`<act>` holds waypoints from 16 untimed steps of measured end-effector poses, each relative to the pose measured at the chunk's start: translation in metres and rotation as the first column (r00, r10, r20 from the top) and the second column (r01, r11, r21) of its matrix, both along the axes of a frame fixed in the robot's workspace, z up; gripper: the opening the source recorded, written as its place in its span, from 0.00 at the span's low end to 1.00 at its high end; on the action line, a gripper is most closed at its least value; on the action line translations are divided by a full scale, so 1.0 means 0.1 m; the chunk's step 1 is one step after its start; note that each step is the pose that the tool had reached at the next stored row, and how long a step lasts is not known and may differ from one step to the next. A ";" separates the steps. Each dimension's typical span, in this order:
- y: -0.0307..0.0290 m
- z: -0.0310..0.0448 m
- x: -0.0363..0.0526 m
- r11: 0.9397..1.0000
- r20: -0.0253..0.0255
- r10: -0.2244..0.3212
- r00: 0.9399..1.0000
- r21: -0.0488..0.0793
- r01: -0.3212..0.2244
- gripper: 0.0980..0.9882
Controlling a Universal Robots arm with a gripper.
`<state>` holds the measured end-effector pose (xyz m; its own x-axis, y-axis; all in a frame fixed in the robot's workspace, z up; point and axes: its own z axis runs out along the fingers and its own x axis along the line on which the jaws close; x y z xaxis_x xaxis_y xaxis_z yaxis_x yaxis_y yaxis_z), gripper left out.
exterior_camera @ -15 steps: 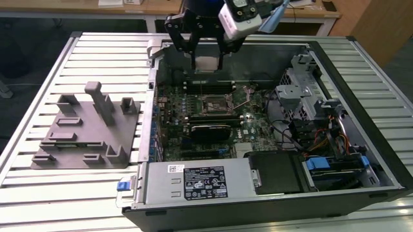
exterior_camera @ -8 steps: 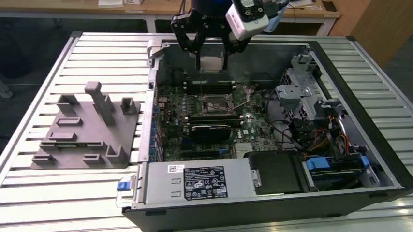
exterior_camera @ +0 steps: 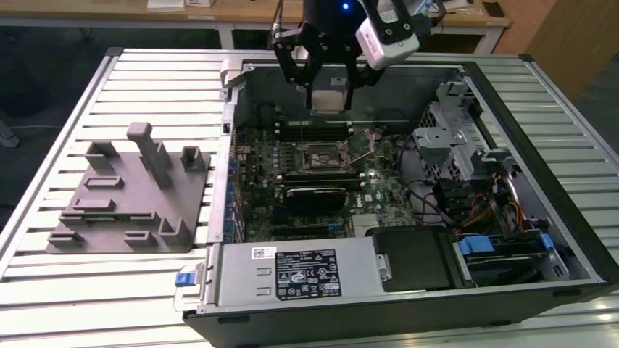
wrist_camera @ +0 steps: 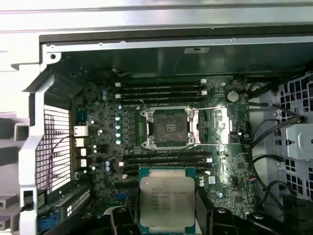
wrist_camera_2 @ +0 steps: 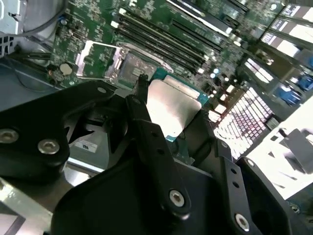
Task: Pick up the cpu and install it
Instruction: 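Pick up the cpu and move it towards the insertion slot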
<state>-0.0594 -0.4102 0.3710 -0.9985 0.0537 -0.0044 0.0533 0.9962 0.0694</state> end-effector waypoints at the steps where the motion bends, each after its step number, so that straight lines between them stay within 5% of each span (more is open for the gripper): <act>1: 0.001 -0.018 0.025 1.000 -0.001 0.000 1.000 0.000 0.000 0.50; 6: 0.002 -0.109 0.075 1.000 -0.005 0.000 1.000 0.000 0.000 0.50; 16: 0.041 -0.291 0.081 1.000 -0.006 0.000 1.000 0.000 0.000 0.50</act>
